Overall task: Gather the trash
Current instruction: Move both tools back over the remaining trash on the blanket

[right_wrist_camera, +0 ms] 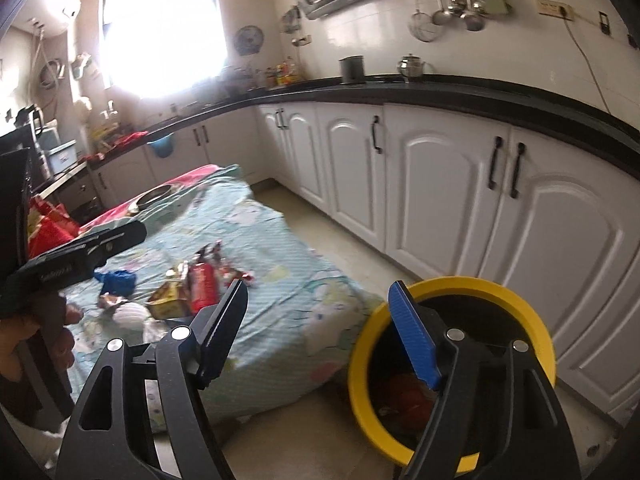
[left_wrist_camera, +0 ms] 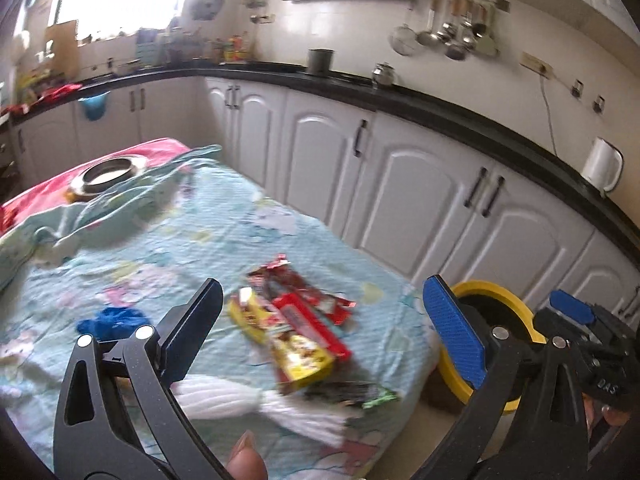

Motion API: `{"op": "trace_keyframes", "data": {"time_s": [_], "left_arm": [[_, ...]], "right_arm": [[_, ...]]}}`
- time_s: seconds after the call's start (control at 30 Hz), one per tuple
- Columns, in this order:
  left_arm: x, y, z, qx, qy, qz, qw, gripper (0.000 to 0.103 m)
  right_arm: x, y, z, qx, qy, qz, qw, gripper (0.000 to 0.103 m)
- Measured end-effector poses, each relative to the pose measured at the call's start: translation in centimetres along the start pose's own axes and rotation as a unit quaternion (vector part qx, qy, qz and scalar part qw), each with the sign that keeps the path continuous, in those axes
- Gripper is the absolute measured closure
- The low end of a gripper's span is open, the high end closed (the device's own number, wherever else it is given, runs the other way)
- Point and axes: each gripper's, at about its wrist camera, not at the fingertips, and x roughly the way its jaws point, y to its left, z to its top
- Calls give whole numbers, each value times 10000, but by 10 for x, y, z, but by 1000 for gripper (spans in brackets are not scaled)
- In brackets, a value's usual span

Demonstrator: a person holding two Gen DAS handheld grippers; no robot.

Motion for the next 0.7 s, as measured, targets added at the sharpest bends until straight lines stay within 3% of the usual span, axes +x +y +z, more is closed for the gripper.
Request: {"op": "trace_keyframes", "data": {"time_s": [0.37,0.53,0.7], "left_arm": [[-19,55,-1,-446,-67,388,9982,11],[-26,81,-7,-599,64,526,9968,11],[-32,98,-15,-594,218,506,9967,11]], "right_arm": [[10,50,-8,-539,194,448,9973,32],[25,74,-15,-959,446,754,9915,32],[47,81,-19,-983,785,957,9874,32]]}}
